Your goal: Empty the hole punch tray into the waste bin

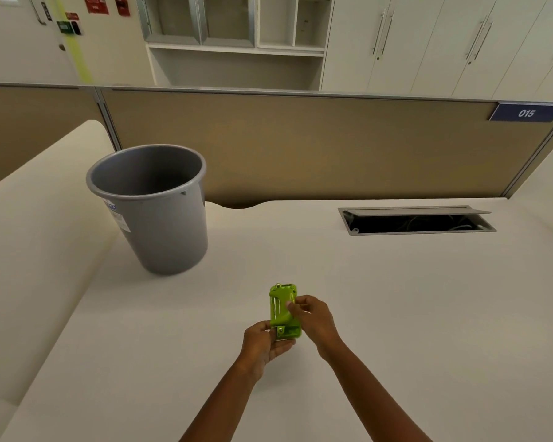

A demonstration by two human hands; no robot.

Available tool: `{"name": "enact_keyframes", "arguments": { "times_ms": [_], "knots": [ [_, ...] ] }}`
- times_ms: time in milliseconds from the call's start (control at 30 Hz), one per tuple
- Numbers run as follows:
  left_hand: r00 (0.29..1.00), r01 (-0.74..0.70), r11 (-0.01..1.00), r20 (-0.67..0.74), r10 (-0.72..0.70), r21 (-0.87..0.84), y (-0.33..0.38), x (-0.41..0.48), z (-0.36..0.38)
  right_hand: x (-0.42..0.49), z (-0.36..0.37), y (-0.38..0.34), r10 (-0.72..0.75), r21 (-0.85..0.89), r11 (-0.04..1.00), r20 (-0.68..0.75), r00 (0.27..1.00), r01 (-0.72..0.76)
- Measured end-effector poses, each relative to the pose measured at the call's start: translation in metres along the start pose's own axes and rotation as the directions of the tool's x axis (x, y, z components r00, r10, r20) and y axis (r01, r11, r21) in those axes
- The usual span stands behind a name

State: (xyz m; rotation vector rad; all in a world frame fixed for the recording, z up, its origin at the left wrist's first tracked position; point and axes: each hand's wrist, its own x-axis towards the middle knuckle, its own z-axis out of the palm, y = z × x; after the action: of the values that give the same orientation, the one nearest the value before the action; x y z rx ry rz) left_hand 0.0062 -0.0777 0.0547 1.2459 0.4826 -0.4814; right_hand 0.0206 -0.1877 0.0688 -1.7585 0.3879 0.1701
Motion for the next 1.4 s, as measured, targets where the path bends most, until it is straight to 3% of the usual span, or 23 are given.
{"name": "enact_keyframes", "arguments": {
  "times_ms": [167, 333, 433, 533, 633, 733, 900, 967, 1033, 1200, 1400],
  "knots": [
    [1.000, -0.020, 0.997, -0.016, 0.021, 0.068, -0.007, 0.003, -0.002, 0.004, -0.001, 0.003, 0.025, 0.016, 1.000, -0.015, 1.000, -0.025],
    [0.974, -0.139, 0.917, -0.113, 0.194, 0.373, -0.009, 0.012, -0.010, 0.019, -0.007, 0.008, 0.100, 0.044, 0.994, -0.086, 0.991, -0.097],
    [0.894, -0.228, 0.627, -0.096, 0.439, 0.745, -0.010, 0.015, -0.022, 0.032, -0.015, 0.010, 0.101, -0.004, 0.995, -0.159, 0.982, -0.103],
    [0.866, -0.190, 0.329, 0.000, 0.500, 0.925, -0.011, 0.022, -0.034, 0.046, -0.022, 0.010, 0.090, -0.071, 0.992, -0.203, 0.975, -0.106],
    [0.877, -0.092, 0.000, 0.081, 0.475, 0.996, -0.012, 0.032, -0.045, 0.060, -0.027, 0.012, 0.074, -0.178, 0.977, -0.251, 0.965, -0.121],
    [0.890, -0.036, -0.126, 0.089, 0.447, 0.991, -0.016, 0.041, -0.055, 0.070, -0.031, 0.013, 0.084, -0.256, 0.955, -0.260, 0.962, -0.152],
    [0.867, -0.038, -0.166, 0.115, 0.485, 0.985, -0.010, 0.035, -0.052, 0.081, -0.034, 0.019, 0.093, -0.310, 0.935, -0.254, 0.963, -0.172],
    [0.819, -0.051, -0.216, 0.164, 0.549, 0.975, -0.012, 0.034, -0.056, 0.085, -0.035, 0.021, 0.087, -0.326, 0.931, -0.246, 0.965, -0.166],
    [0.814, -0.064, -0.199, 0.167, 0.556, 0.978, -0.014, 0.037, -0.057, 0.088, -0.035, 0.021, 0.086, -0.335, 0.927, -0.246, 0.966, -0.168],
    [0.855, -0.067, -0.228, 0.174, 0.488, 0.971, -0.017, 0.043, -0.056, 0.091, -0.034, 0.025, 0.087, -0.332, 0.927, -0.268, 0.960, -0.177],
    [0.924, -0.038, -0.128, 0.084, 0.373, 0.991, -0.022, 0.053, -0.057, 0.092, -0.035, 0.028, 0.095, -0.326, 0.927, -0.272, 0.958, -0.184]
  ]
}}
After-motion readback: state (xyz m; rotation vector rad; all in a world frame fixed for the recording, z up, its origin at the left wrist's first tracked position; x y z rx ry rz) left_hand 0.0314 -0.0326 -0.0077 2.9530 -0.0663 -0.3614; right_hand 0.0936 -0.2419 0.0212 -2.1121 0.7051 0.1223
